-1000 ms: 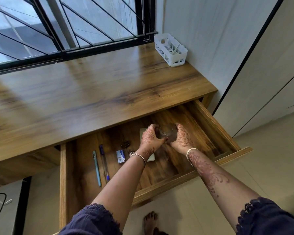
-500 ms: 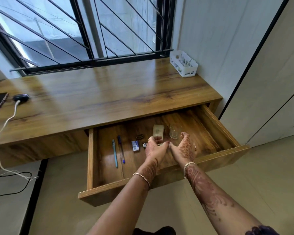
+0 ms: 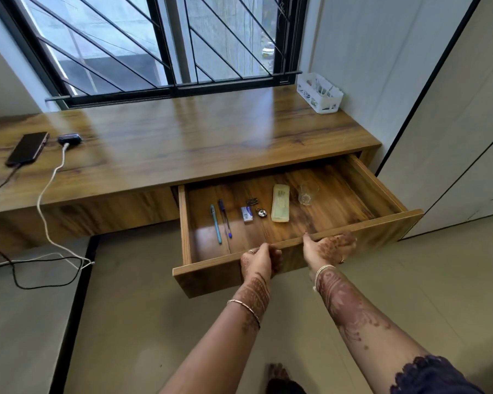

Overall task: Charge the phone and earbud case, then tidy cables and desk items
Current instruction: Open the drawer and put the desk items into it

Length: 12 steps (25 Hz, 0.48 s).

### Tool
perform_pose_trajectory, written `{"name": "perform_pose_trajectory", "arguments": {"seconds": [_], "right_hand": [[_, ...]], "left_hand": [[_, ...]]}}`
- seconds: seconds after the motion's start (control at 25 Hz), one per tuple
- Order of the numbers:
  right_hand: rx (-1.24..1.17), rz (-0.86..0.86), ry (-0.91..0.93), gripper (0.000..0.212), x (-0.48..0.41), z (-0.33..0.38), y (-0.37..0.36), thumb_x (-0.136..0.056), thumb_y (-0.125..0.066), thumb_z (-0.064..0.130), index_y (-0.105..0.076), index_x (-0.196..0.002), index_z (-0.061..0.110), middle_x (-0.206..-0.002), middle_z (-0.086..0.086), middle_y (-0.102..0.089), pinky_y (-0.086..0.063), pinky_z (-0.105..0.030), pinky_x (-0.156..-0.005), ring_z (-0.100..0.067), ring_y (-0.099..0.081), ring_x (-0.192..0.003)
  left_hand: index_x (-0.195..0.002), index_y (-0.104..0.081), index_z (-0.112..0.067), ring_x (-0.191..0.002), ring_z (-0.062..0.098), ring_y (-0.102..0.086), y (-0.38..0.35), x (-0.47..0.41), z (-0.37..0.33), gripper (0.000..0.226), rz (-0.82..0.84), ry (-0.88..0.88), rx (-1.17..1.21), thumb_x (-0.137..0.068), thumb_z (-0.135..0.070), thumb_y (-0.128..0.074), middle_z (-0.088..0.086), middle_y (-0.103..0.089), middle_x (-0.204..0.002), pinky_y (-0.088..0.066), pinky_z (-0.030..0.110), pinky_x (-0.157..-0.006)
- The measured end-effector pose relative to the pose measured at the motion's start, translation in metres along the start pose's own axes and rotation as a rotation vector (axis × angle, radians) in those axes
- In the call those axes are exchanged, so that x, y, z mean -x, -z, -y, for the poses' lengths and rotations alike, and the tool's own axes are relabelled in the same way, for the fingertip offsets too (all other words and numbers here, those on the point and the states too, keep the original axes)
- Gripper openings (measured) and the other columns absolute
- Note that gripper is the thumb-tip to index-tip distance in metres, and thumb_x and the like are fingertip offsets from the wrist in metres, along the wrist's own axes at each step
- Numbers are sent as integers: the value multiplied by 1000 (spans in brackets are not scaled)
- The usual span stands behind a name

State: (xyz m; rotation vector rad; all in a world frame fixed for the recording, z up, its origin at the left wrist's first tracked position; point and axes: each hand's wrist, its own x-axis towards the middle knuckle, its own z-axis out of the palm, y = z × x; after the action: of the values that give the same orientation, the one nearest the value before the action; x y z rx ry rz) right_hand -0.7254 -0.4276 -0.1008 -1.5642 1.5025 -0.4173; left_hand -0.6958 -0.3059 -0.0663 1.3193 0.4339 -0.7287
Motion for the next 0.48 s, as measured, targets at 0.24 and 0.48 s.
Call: {"name": "perform_pose_trajectory", "arguments": {"seconds": [0.24,0.48], "right_hand": [[-614,211,-272,84,9,6,-4,-95,-55,26,7,-151,24,-148,-5,-32,-48,-56,-96,-31,-47,-128],[-646,226,-294,84,-2,22,-18,-97,-51,22,13,-150,25,-155,-8,-25,-49,-54,-93,-34,-46,-130]], "left_hand": [[-129,-45,0,-70,29,-58,4,-11,-1,34,-21,221,179,-97,-4,-32,24,-55,-113,-54,29,-42],[-141,-29,2,-121,38,-54,-5,-24,-29,42,-43,275,311,-100,-7,-26,28,-44,-138,-52,37,-91]]}}
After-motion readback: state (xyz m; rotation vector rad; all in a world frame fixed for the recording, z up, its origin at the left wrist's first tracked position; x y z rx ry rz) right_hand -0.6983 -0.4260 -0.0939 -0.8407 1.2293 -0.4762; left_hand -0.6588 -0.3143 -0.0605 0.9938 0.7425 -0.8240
